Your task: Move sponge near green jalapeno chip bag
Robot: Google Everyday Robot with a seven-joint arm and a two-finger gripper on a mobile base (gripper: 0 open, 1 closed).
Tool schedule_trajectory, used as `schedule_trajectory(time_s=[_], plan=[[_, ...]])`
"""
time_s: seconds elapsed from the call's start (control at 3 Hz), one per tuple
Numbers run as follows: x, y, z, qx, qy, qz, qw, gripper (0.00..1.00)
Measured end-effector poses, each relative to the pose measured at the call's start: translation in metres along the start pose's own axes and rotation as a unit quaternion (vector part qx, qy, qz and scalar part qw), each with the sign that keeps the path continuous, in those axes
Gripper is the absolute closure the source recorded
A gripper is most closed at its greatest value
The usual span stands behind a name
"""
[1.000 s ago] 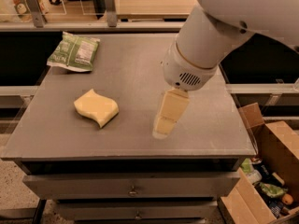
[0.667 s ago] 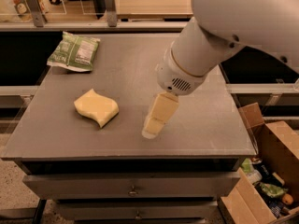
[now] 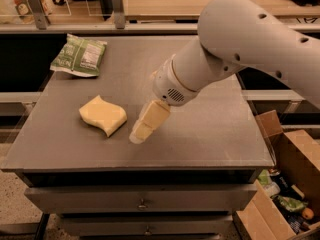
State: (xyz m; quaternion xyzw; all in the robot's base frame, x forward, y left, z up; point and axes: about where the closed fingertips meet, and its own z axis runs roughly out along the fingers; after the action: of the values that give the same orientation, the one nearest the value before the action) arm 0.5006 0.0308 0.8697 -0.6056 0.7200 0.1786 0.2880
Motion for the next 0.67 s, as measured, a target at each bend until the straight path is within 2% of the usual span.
schedule_trajectory(time_s=[0.67], plan=[[-0.020, 0.006, 0.034, -0.030, -0.072, 0.007, 0.9969, 0.00]])
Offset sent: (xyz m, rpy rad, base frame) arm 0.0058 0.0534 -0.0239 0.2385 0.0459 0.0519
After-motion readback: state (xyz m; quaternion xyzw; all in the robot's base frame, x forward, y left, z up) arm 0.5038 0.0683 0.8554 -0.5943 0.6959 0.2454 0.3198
